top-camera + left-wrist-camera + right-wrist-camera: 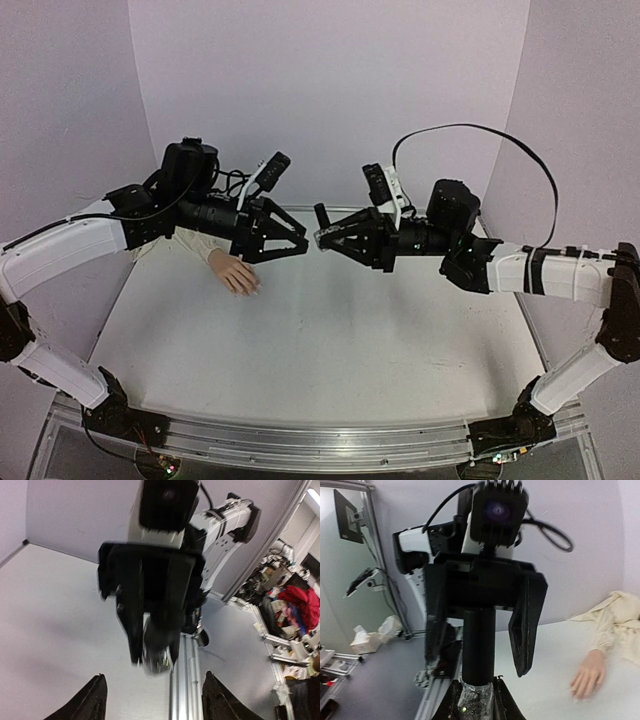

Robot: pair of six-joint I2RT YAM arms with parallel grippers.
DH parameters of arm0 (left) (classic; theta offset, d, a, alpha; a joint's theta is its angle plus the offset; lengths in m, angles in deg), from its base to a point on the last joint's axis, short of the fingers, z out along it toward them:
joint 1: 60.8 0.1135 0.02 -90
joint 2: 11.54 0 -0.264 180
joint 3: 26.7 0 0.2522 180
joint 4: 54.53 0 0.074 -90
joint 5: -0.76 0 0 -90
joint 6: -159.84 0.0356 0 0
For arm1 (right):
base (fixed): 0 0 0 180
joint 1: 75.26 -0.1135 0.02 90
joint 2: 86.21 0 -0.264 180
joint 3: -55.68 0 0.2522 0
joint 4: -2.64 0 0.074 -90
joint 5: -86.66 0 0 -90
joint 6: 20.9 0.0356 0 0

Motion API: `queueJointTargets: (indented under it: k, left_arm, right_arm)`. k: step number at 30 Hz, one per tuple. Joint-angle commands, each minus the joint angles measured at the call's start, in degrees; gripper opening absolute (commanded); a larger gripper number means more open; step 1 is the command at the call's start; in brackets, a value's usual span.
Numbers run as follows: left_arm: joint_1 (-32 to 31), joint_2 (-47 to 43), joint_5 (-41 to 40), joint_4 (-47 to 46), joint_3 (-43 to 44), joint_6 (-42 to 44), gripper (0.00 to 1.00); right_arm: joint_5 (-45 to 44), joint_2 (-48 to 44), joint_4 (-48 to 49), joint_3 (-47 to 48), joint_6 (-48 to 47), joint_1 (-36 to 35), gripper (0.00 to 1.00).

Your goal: Paint the nails

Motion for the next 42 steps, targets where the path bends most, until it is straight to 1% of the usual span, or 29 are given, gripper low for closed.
queueJointTargets:
  k: [1, 3, 5, 7, 9, 11, 15, 18, 21, 29, 36, 38, 42]
  left_arm:
    - [0.73, -7.61, -14.76, 2.07, -1.15, -5.06, 0.81]
    - [0.86, -8.44, -20.25, 2.07, -1.17, -9.77, 0.87]
    - [0.82, -8.05, -25.98, 2.06, -0.54, -15.98, 0.89]
    - [0.95, -7.14, -28.63, 2.00, 0.39, -21.28, 0.92]
    - [0.93, -5.87, -30.14, 1.52, 1.55, -25.40, 0.92]
    - [0.95, -4.28, -31.21, 0.56, 2.70, -28.27, 0.90]
    - [0.86, -0.39, -30.09, -2.16, 4.87, -30.56, 0.78]
    - [0.42, 2.15, -30.28, -2.58, 6.80, -30.12, 0.76]
    - [-0.77, 3.77, -32.71, -2.96, 7.24, -29.57, 0.73]
    - [-1.76, 6.43, -35.76, -3.62, 7.56, -29.94, 0.50]
    - [-2.08, 8.07, -35.22, -4.17, 8.74, -29.25, 0.33]
    - [-2.20, 8.29, -35.14, -4.24, 8.53, -29.16, 0.23]
    - [-2.68, 8.72, -33.30, -4.26, 7.86, -28.71, 0.12]
  right_arm:
    - [-14.33, -4.62, -3.86, -0.01, -12.35, 0.41, 0.00]
    - [-20.17, -4.27, -6.73, 0.82, -14.34, 0.23, 0.00]
    - [-27.80, -4.03, -8.50, 1.20, -16.65, -0.71, 0.00]
    - [-35.27, -3.62, -9.49, 1.63, -18.36, -1.69, 0.00]
    - [-42.48, -2.84, -9.63, 2.11, -19.21, -2.99, 0.00]
    - [-47.78, -1.77, -9.96, 3.08, -19.81, -4.40, 0.00]
    - [-53.96, 0.84, -11.50, 5.67, -21.34, -6.94, 0.00]
    - [-55.77, 2.28, -12.35, 6.76, -22.05, -8.45, 0.00]
    - [-56.65, 3.06, -12.66, 7.10, -22.52, -9.41, 0.00]
    - [-57.72, 4.52, -13.35, 8.11, -24.35, -10.94, 0.00]
    - [-57.71, 5.43, -13.52, 8.78, -24.82, -11.51, 0.00]
    - [-57.72, 5.60, -13.59, 8.96, -24.70, -11.56, 0.00]
    - [-57.68, 5.61, -13.14, 9.02, -23.29, -11.55, 0.00]
